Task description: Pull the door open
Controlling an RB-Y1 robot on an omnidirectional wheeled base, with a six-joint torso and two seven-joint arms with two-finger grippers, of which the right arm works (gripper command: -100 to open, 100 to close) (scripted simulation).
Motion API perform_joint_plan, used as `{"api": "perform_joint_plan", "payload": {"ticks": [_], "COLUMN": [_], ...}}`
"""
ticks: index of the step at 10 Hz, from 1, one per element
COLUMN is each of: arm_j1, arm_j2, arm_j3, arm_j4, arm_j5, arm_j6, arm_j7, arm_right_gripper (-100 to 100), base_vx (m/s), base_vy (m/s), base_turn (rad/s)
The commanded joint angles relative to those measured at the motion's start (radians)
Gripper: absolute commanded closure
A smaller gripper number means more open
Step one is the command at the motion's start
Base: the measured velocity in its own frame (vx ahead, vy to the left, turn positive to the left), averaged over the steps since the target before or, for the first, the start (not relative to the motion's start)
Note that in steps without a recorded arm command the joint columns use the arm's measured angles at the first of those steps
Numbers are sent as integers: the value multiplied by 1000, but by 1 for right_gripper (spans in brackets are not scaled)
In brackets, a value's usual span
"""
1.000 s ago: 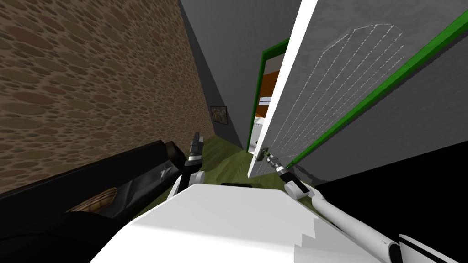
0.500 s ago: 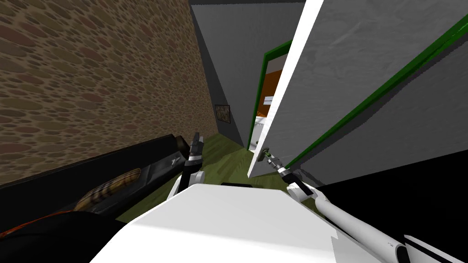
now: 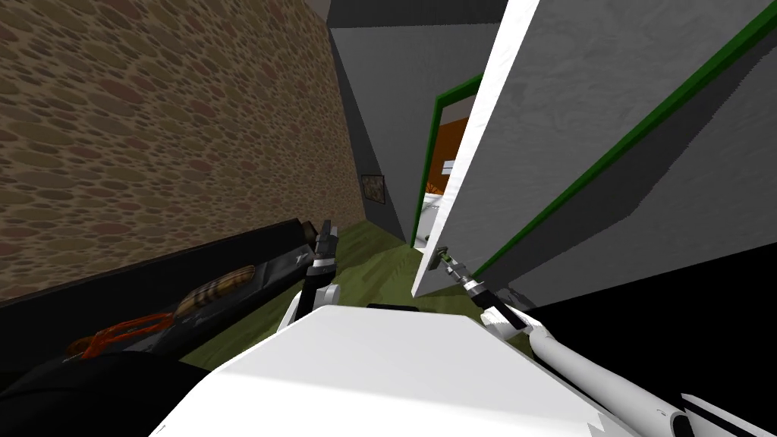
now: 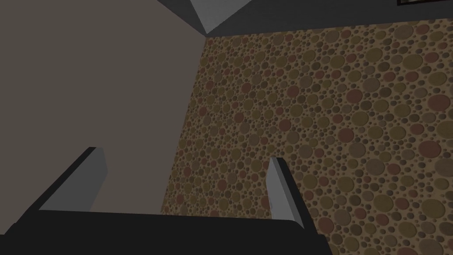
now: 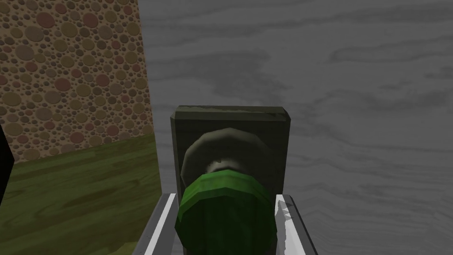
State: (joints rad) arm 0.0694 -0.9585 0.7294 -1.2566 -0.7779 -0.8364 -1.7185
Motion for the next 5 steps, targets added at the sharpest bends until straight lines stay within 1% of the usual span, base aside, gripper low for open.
{"api": "perform_joint_plan", "payload": {"ticks": [1,3,4,5], "arm_j1": [1,4,5,6], "arm_j2": [-7,-22,-26,-33], "arm_j3": [8,22,26,34], "arm_j4": [3,10,12,16], "arm_j5": [6,14,17,21], "arm_j6": [-17,-44,-51,-65], "arm_j7": [-11,-28,-33,-42], "arm_right_gripper": [100,100,100,100], "base_vx": [-178,-169,-169,-190], "base_vy": [-130,-133,-111,-98], "base_turn": [148,140,114,113]}}
